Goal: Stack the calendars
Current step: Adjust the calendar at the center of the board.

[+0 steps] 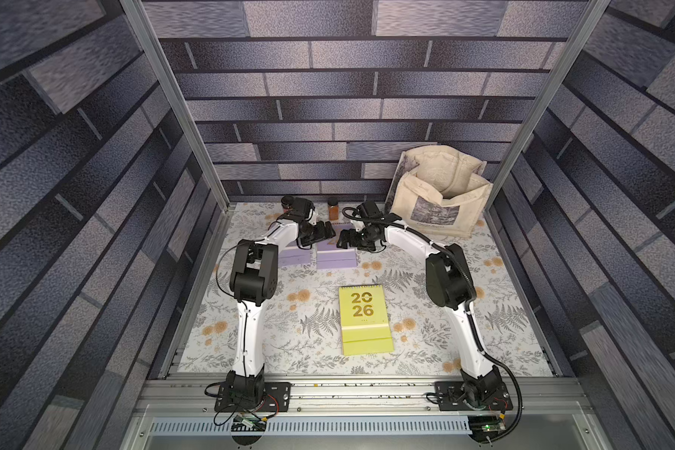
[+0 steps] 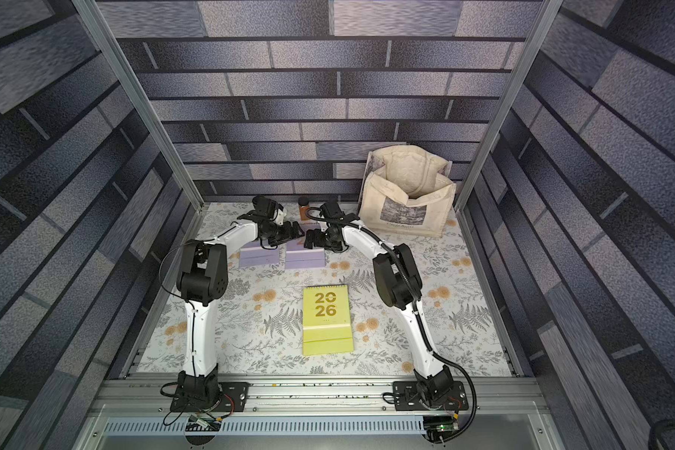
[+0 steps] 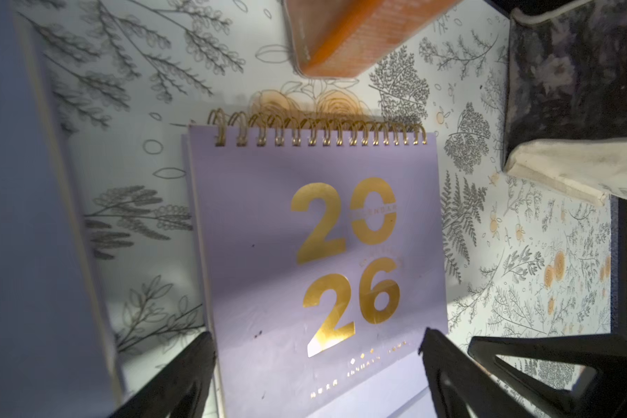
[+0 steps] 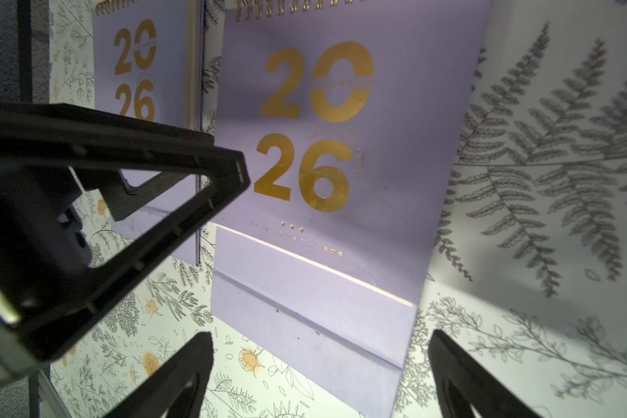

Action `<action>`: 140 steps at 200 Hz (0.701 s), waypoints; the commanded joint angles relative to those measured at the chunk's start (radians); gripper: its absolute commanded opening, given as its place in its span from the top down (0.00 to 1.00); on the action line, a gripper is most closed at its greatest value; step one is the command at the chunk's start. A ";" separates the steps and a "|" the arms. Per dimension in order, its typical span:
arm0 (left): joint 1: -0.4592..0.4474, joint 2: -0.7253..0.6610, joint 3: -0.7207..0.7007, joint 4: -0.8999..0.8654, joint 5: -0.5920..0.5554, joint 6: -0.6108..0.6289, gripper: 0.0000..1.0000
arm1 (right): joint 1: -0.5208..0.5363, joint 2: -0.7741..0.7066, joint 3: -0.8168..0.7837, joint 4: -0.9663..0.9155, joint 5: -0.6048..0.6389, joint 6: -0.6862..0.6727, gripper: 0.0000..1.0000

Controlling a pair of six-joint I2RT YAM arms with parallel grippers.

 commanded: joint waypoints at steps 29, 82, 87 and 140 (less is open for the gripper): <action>-0.018 0.018 -0.015 -0.014 0.028 0.005 0.09 | -0.071 -0.057 -0.071 0.050 -0.033 0.013 0.06; -0.002 0.020 -0.025 0.004 0.040 -0.010 0.09 | -0.127 -0.029 -0.090 0.114 -0.166 -0.042 0.09; -0.001 0.021 -0.025 0.006 0.040 -0.012 0.09 | -0.131 -0.022 -0.084 0.114 -0.173 -0.049 0.09; 0.004 0.025 -0.022 0.008 0.046 -0.019 0.08 | -0.134 0.072 0.024 0.054 -0.219 -0.113 0.13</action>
